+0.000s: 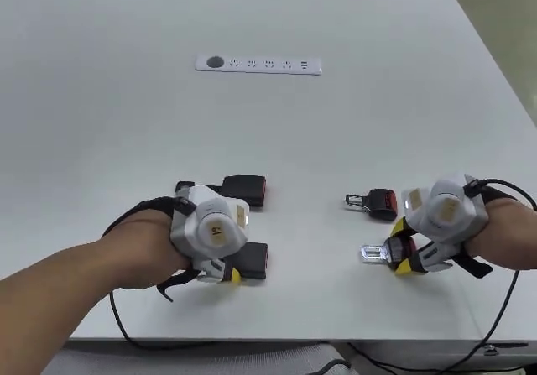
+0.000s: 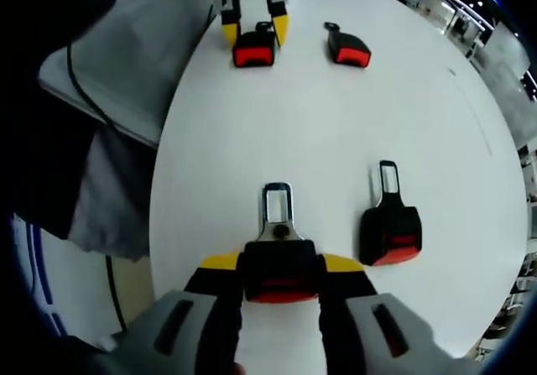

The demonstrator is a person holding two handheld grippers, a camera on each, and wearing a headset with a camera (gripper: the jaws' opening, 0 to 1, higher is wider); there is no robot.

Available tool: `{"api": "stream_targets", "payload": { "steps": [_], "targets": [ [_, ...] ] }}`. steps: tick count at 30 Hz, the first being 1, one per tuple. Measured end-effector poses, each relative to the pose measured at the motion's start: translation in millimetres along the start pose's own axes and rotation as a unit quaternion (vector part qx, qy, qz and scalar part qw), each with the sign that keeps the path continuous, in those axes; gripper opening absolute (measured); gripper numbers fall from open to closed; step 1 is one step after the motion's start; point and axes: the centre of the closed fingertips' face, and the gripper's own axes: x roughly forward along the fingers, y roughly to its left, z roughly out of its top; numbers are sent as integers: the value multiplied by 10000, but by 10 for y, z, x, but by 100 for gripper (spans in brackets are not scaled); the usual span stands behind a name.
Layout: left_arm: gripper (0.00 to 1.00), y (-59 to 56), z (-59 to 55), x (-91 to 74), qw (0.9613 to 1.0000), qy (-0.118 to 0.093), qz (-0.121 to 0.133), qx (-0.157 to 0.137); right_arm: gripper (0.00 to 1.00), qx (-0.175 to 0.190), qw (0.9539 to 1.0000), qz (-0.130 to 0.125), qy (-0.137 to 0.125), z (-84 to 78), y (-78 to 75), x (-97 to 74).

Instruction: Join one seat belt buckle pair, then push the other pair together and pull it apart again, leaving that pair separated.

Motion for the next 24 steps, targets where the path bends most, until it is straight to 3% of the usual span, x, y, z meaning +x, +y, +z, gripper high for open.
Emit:
{"api": "stream_targets", "payload": {
  "steps": [5,10,14,24],
  "targets": [
    [34,-11,4,5,9998,-5,-95,163,34,31,10000,-2,18,0,7,0],
    [34,-4,-1,8,9998,-41,-140,134,35,92,9999,-60,31,39,9,14],
    [34,1,-1,10,9999,-29,-127,11,35,319,9991,-200,-209,154,-8,45],
    [34,-8,-7,11,9999,29,-148,-33,35,334,9984,-221,-388,440,66,136]
  ]
}}
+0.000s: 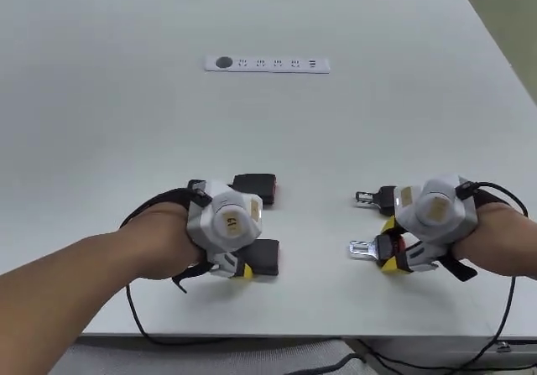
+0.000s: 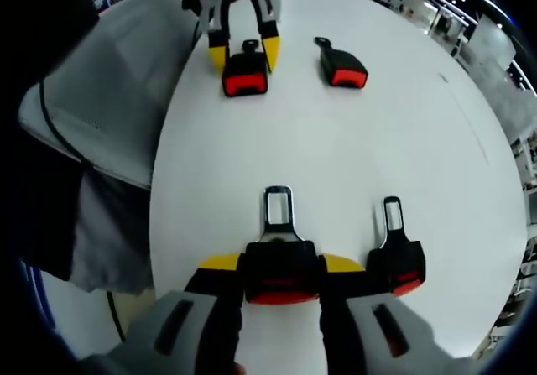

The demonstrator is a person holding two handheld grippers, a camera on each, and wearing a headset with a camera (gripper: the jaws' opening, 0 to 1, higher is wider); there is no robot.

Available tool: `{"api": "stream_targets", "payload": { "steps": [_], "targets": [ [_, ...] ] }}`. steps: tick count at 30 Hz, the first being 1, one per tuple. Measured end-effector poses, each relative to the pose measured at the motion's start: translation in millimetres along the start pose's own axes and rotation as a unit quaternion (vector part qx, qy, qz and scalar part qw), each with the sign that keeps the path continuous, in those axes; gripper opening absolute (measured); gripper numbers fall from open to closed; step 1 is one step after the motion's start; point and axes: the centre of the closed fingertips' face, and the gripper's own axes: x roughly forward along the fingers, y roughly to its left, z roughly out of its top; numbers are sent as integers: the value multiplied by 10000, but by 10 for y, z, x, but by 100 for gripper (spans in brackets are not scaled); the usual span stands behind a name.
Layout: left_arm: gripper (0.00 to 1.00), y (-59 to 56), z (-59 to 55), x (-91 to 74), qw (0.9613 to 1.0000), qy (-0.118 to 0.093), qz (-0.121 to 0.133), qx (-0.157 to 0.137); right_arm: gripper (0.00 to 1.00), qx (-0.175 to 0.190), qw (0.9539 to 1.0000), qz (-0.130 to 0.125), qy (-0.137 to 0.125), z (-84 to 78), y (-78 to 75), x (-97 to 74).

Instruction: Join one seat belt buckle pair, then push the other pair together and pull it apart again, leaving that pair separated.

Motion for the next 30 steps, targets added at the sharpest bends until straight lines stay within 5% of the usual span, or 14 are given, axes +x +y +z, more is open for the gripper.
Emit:
{"api": "stream_targets", "payload": {
  "steps": [22,30],
  "targets": [
    [34,14,-8,0,9999,42,46,-131,35,-32,9983,-18,-573,846,241,298],
    [34,10,-12,-2,9998,86,68,-166,34,14,9983,20,-581,973,256,354]
  ]
}}
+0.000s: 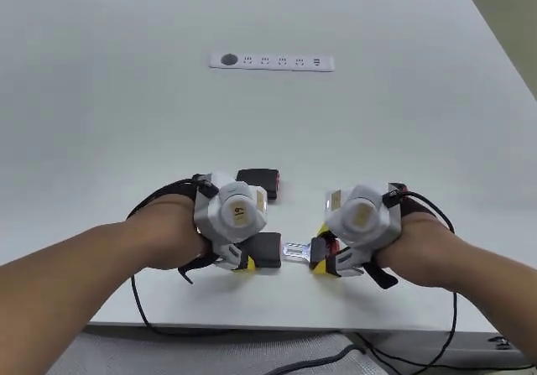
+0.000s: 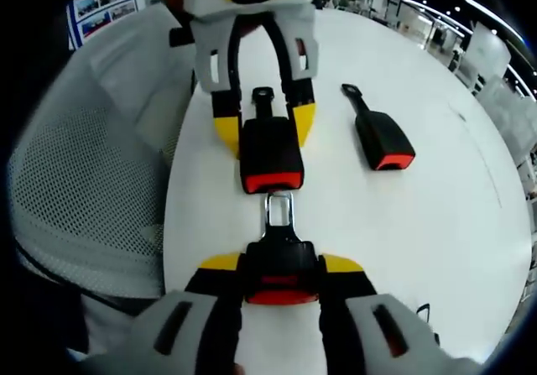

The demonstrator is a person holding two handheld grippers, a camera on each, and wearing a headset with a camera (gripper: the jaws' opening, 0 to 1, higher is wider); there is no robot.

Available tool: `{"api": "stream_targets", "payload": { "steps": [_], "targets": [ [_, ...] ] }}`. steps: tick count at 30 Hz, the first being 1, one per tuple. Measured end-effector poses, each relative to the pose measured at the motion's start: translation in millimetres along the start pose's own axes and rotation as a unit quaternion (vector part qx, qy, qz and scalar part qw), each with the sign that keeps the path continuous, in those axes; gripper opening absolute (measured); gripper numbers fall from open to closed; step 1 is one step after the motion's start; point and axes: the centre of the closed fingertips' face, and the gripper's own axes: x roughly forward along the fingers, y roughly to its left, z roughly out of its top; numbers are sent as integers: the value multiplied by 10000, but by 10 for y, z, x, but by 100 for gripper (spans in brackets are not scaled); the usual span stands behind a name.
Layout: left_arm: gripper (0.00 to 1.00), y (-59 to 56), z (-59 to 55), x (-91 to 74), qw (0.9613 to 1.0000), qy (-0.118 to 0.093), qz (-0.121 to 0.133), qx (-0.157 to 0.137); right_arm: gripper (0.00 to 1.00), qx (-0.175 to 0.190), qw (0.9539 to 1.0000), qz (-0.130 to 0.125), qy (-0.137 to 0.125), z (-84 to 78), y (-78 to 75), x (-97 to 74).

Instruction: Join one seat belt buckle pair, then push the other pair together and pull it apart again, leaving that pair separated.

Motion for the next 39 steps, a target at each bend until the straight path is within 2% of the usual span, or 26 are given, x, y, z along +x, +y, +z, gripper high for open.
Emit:
{"api": "stream_targets", "payload": {
  "steps": [7,16,19,26,34,39],
  "targets": [
    [34,1,-7,-4,10000,5,-1,-1,34,-47,9999,2,100,65,7,35],
    [34,-4,-6,-6,10000,-15,-26,24,34,-222,9997,4,-61,144,25,65],
    [34,-12,5,-5,9998,-98,-55,156,34,-242,9995,59,-186,179,37,84],
    [33,-8,5,6,9999,-47,-96,122,32,-393,9990,77,-194,191,38,94],
    [33,-12,9,7,9997,-136,-148,167,32,-391,9989,103,-247,293,49,144],
    [33,-13,12,10,9997,-61,-153,190,31,-339,9989,88,-308,355,48,181]
  ]
}}
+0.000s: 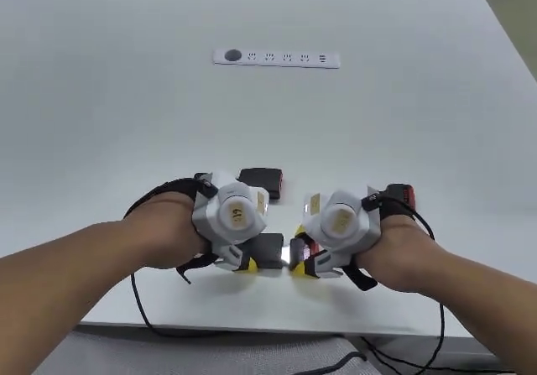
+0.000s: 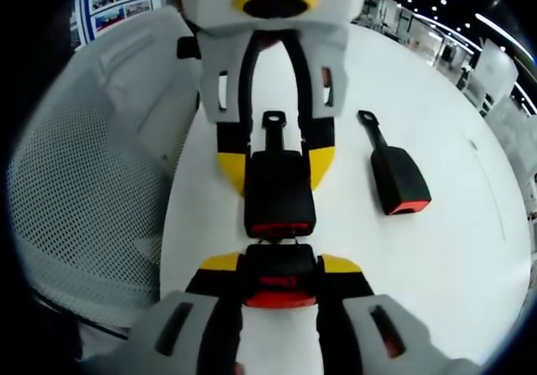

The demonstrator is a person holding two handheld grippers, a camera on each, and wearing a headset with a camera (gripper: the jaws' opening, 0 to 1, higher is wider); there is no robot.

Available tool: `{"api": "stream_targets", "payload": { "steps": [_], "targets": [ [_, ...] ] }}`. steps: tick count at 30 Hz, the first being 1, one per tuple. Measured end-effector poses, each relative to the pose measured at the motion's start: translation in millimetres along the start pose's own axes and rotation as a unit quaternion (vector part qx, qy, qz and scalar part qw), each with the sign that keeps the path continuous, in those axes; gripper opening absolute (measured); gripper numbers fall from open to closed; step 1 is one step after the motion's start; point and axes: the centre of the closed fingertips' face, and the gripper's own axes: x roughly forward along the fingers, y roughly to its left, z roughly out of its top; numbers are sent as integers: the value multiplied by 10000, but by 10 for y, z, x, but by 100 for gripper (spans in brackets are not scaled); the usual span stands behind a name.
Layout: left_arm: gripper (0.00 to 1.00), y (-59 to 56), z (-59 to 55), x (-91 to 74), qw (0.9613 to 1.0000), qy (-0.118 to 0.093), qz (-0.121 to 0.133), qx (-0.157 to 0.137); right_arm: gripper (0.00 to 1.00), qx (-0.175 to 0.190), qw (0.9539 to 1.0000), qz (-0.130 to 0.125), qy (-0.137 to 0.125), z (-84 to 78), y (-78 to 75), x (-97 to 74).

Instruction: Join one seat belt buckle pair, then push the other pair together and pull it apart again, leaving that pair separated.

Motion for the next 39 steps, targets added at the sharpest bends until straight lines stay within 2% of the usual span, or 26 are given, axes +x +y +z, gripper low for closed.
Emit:
{"api": "stream_targets", "payload": {
  "steps": [1,2,3,11,16,20,27,32,34,39],
  "targets": [
    [33,2,0,1,10000,6,-4,13,31,-5,10000,-4,-11,7,1,4],
    [33,9,-14,-2,10000,38,-1,19,31,174,9998,-40,83,-35,7,-9],
    [33,10,-9,5,10000,0,-13,24,31,20,10000,-9,13,-11,2,10],
    [33,18,-18,10,10000,-24,4,13,32,32,10000,0,45,-22,2,9],
    [32,21,-39,-9,9997,-225,79,-55,32,64,9998,63,-154,-44,-1,-32],
    [32,21,-32,-2,9999,-127,-49,-101,33,-6,9999,58,-148,-30,4,-31],
    [32,7,-26,-13,9997,-169,-17,-149,34,4,9998,23,-191,-30,12,-40],
    [33,-3,-20,-8,9999,-38,-3,-165,35,-91,9999,34,-105,-53,23,-37],
    [34,6,-24,-10,9998,-60,4,-200,35,-86,9999,11,-80,-83,19,-36],
    [34,9,-27,-18,9997,-134,33,-221,36,75,9997,-33,-230,-103,12,-44]
  ]
}}
